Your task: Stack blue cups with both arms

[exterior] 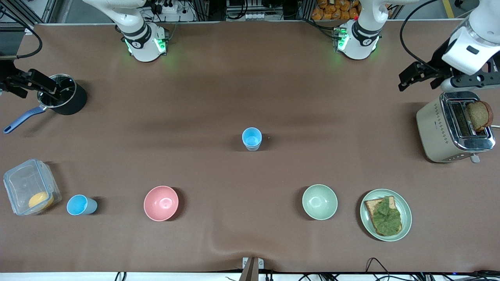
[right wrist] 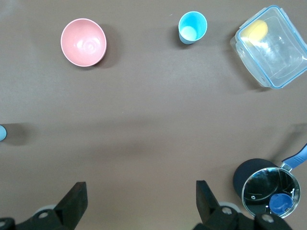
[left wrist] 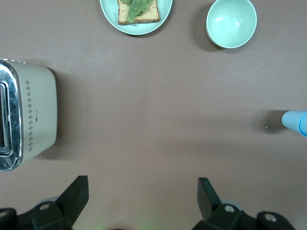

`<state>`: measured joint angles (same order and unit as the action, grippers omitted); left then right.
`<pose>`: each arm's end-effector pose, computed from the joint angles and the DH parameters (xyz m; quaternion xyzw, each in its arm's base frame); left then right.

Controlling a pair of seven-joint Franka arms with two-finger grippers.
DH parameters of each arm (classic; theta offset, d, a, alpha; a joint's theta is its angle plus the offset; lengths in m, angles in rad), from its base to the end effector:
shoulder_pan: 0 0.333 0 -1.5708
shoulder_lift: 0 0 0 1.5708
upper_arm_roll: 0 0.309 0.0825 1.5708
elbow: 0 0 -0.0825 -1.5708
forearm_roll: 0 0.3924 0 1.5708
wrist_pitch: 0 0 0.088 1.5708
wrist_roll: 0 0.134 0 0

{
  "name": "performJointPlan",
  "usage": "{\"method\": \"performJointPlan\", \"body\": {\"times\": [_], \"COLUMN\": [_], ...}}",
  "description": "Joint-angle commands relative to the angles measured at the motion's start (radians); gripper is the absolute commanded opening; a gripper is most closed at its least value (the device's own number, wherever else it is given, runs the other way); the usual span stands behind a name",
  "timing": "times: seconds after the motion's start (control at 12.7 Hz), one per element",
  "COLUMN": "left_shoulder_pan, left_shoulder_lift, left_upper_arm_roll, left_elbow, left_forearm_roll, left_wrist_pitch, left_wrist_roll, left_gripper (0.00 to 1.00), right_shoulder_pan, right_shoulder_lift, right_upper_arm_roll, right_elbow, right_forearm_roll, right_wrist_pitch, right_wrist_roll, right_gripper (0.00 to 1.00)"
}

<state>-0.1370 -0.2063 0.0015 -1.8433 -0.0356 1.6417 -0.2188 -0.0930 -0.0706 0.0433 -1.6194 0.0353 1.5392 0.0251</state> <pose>0.4979 -0.0724 0.5752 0.9989 0.0428 -0.0008 0.0180 0.5373 -0.0211 0.6034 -0.9992 0.0370 0.0046 0.0162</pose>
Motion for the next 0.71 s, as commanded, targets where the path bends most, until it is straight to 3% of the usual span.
{"method": "performJointPlan", "body": {"times": [0.0,0.63], "left_shoulder_pan": [0.014,0.025], "left_shoulder_lift": [0.007,0.014], "left_upper_arm_roll": [-0.018,-0.014], "left_elbow": [0.033,0.058], "left_forearm_roll": [0.022,0.023], "left_wrist_pitch": [-0.033,-0.034], "left_wrist_roll": [-0.010,0.018], "left_gripper": [1.00,1.00], "right_shoulder_pan": [-0.024,-0.024], "right_shoulder_lift": [-0.009,-0.006], "right_upper_arm_roll": [0.021,0.021], "right_elbow": [-0.010,-0.010], "right_forearm_roll": [-0.009,-0.009], "right_wrist_pitch": [0.004,0.007], "right_wrist_roll": [0.007,0.007], "right_gripper": [1.00,1.00]}}
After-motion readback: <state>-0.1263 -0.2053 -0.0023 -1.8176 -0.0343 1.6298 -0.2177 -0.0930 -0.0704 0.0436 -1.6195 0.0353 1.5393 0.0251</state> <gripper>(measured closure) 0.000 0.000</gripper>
